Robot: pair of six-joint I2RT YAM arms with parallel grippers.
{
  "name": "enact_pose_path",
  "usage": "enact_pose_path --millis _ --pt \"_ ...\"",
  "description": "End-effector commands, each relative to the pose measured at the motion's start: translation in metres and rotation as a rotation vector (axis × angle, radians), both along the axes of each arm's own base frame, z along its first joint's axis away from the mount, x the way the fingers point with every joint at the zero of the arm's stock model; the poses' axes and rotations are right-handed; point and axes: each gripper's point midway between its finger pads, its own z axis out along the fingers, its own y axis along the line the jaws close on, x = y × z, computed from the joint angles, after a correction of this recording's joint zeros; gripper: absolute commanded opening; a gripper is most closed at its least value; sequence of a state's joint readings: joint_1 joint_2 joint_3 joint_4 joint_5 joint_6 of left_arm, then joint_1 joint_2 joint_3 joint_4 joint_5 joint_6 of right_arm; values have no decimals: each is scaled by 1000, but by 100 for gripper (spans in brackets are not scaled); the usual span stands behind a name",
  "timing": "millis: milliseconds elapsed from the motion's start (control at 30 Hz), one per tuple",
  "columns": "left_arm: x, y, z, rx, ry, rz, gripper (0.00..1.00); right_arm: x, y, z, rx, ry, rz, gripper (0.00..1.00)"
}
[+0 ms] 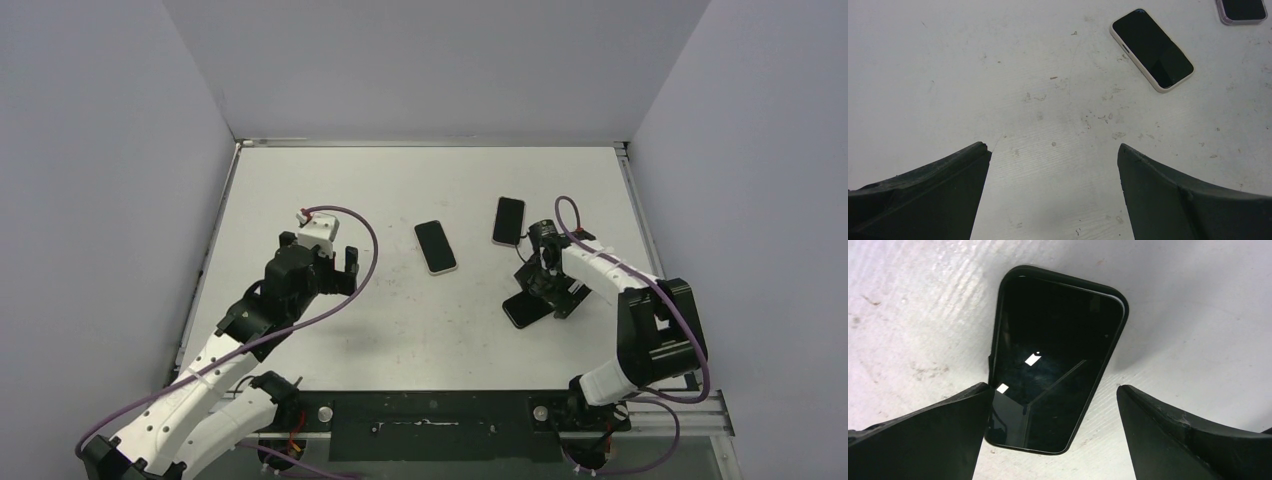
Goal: Take the phone out of the phone case
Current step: Pick up the phone at the center of the board.
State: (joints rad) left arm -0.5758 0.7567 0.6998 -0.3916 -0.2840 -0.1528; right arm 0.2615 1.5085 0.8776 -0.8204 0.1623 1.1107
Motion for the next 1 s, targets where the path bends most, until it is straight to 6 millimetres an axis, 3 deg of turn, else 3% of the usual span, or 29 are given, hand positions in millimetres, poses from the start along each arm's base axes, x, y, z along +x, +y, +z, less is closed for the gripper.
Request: enact_pose_path --millis 0,200,500,967 --pt "7 -2 11 -30 -45 14 97 6 -12 5 -65 -4 -28 100" --pt "5 -8 10 -31 -43 -8 97 21 0 -1 -8 -40 16 100" --pt "6 -7 9 -28 -40 -4 97 28 0 19 3 -94 10 100" --pt "5 -12 7 -38 -36 -30 97 9 -9 -17 -20 7 35 100"
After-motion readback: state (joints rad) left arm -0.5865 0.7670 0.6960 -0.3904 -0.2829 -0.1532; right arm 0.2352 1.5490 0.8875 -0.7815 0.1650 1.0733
